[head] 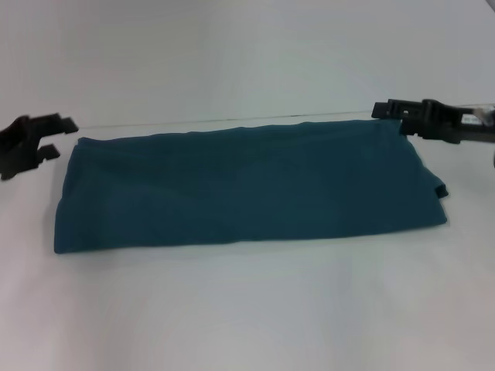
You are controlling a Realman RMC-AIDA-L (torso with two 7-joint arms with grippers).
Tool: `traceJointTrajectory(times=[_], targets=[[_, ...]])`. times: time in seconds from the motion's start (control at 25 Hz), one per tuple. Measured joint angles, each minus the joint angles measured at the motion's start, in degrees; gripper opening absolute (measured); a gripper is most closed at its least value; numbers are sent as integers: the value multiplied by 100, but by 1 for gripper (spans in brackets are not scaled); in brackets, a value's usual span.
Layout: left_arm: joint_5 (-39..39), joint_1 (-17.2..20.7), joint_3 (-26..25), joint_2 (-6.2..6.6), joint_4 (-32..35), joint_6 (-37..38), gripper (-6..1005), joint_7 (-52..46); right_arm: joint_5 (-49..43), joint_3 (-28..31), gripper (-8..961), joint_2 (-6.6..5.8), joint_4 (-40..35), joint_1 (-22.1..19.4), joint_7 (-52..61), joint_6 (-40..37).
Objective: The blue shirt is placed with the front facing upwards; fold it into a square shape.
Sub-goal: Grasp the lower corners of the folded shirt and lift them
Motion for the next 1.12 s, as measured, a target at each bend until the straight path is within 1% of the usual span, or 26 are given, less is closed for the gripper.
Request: traceJointTrajectory(times=[0.12, 0.28, 0.44, 0.64, 0.72, 0.88, 1.12], targets=[[-442, 352, -9, -31, -14, 339, 638, 141, 622, 8, 910, 26, -25, -438, -494, -712], [-819, 710, -16, -146, -64, 639, 635, 163, 1096, 87, 907, 53, 5, -830, -850, -1442], [-938, 851, -12, -260, -261, 776, 633, 181, 1282, 204, 906, 107, 7, -990, -930, -1799], [-951, 743, -18, -360, -638, 565, 632, 309, 1306, 331, 906, 166, 47, -976, -1034, -1819], [-958, 660, -3, -411, -667, 416, 633, 351, 1306, 348, 905, 182, 67, -946, -1070, -1820], [-946, 563, 24, -456, -714, 94, 634, 369, 1297, 356, 905, 238, 76, -936, -1090, -1842], [-958, 522, 39, -548, -794, -345, 633, 409, 1282, 356, 906, 280, 104, -1001, -1093, -1834]])
